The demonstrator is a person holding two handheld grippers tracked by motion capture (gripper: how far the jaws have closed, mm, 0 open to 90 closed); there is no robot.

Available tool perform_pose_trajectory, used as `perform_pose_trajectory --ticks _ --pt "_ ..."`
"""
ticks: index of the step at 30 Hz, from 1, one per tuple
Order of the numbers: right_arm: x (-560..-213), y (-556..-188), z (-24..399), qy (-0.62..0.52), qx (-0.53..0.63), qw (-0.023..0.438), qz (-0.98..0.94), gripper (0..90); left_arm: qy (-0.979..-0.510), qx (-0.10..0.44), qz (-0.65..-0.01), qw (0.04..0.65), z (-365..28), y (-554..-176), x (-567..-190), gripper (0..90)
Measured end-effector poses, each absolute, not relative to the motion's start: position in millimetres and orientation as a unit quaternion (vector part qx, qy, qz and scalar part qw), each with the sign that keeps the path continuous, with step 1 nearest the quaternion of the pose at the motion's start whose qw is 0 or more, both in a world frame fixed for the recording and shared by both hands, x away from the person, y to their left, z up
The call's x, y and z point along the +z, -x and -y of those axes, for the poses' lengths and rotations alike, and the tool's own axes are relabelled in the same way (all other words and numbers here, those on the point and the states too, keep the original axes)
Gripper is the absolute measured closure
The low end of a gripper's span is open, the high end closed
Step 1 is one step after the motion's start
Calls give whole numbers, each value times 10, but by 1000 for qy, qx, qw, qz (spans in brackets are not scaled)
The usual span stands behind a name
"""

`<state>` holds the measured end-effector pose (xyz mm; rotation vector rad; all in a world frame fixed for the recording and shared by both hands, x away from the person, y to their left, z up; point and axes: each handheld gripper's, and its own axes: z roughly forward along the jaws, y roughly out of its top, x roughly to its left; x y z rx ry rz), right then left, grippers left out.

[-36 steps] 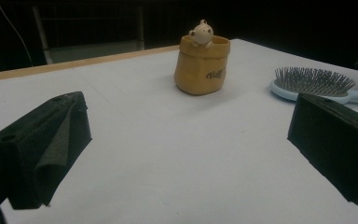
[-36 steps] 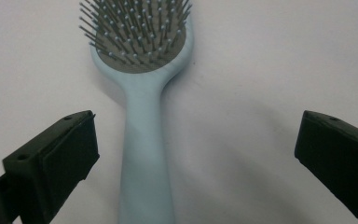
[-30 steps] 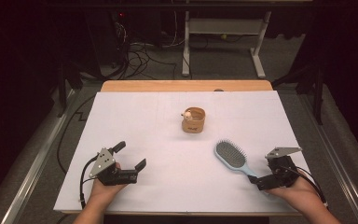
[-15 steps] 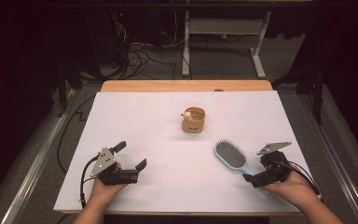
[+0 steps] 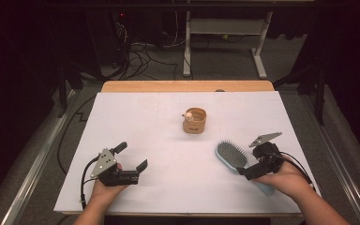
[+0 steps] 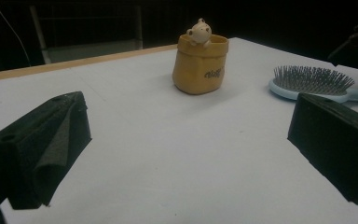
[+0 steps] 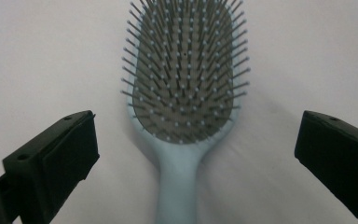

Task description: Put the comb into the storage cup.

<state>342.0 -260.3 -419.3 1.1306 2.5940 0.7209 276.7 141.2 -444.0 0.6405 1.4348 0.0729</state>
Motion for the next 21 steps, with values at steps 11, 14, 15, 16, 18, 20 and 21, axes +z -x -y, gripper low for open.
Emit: perform_pose_trajectory --ticks 11,14,15,16,18,20,21 --pt "-4148 -3634 2435 -374 232 101 -892 2 -287 30 -646 707 -1416 -2765 -4435 3" --pt "-4159 -3680 2387 -373 225 97 -895 2 -287 30 -646 707 -1417 -2766 -4436 3" --pt "-4164 -3692 2370 -374 223 96 -895 2 -288 30 -645 707 -1419 -2765 -4435 3" --pt "-4169 -3704 2355 -374 221 96 -896 2 -287 31 -645 707 -1419 -2766 -4435 3" --pt "-4180 -3728 2336 -373 220 93 -897 2 -286 30 -646 707 -1419 -2766 -4433 3" --pt "-4192 -3749 2316 -373 215 90 -898 2 -286 30 -646 707 -1419 -2766 -4434 3" --pt "-4202 -3763 2305 -372 211 90 -900 2 -286 30 -646 707 -1420 -2766 -4433 3"
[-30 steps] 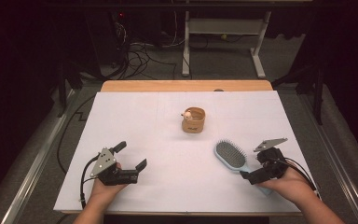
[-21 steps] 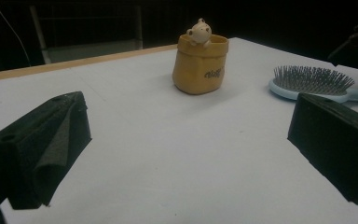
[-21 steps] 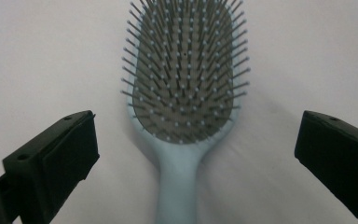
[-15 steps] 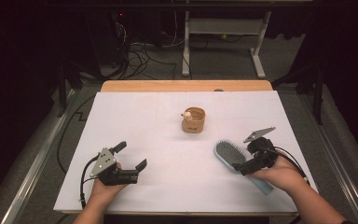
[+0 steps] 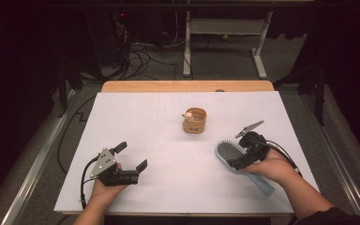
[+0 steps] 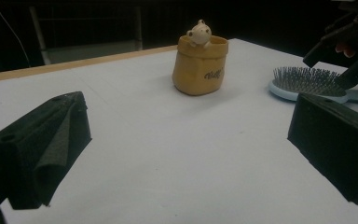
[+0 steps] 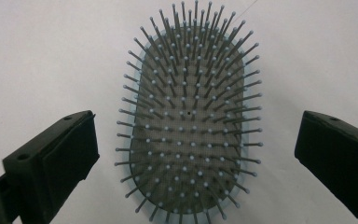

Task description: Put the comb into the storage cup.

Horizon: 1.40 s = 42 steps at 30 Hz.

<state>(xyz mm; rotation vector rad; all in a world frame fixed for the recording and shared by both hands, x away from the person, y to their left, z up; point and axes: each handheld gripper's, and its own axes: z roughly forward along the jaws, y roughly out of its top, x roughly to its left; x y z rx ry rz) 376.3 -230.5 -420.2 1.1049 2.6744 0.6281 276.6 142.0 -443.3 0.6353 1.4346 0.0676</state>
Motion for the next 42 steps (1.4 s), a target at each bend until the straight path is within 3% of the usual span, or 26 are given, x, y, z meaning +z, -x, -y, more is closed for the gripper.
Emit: perform_pose_trajectory --ticks 21,42 --pt "-4429 -3851 2171 -370 169 75 -911 4 -286 31 -646 707 -1428 -2770 -4434 3" --pt "-4456 -3879 2143 -368 155 80 -913 116 -288 28 -646 707 -1418 -2766 -4438 3"
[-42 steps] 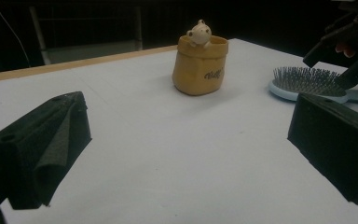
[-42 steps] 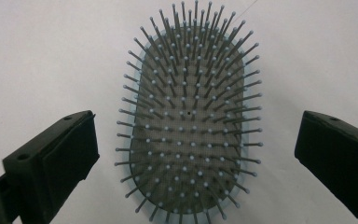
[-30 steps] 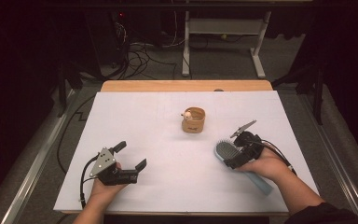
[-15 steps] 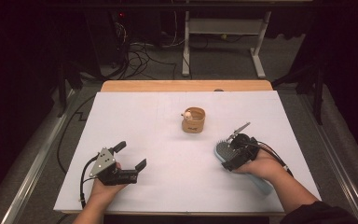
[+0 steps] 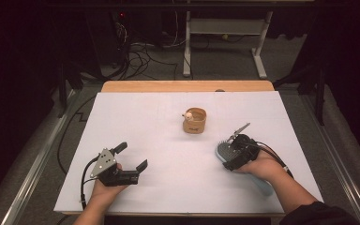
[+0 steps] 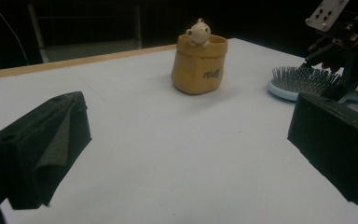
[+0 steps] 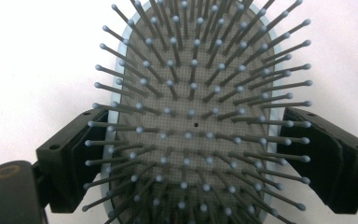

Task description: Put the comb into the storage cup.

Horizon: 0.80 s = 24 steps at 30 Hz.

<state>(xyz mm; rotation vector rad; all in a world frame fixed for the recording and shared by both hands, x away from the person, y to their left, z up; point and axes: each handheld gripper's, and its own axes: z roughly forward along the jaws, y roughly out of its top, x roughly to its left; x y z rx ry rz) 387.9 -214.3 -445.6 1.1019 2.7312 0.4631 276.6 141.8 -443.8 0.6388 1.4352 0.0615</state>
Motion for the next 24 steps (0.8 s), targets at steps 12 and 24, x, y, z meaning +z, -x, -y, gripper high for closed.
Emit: perform_pose_trajectory --ticks 12,24 --pt "-4443 -3882 2129 -359 154 78 -917 166 -289 28 -646 706 -1414 -2765 -4442 2" --pt "-4433 -3912 2095 -357 137 71 -921 169 -288 28 -646 706 -1413 -2764 -4440 2"
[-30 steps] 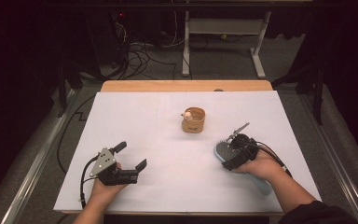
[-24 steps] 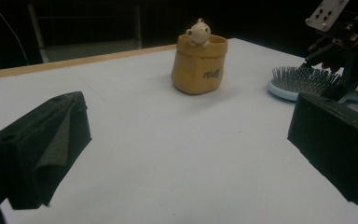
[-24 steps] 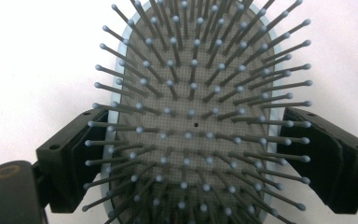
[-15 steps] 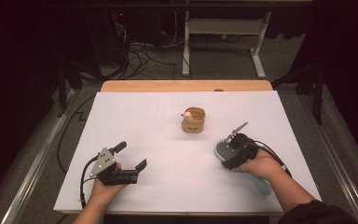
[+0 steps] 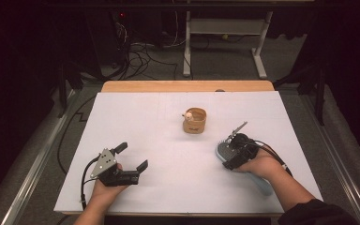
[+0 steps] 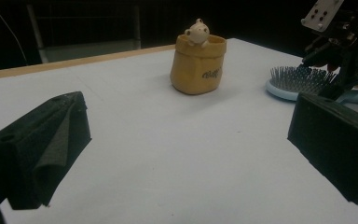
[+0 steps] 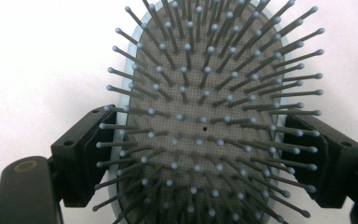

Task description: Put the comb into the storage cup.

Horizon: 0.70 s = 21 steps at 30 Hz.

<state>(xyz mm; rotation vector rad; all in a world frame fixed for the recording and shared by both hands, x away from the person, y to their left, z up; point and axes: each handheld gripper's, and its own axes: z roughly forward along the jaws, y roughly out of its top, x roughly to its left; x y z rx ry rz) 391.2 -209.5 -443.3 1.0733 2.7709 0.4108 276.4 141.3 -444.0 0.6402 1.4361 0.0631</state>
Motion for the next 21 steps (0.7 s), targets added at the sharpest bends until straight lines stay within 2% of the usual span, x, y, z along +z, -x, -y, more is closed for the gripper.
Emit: perform_pose_trajectory --ticks 21 --pt "-4419 -3931 2097 -364 137 69 -919 206 -289 31 -645 707 -1416 -2765 -4446 2"
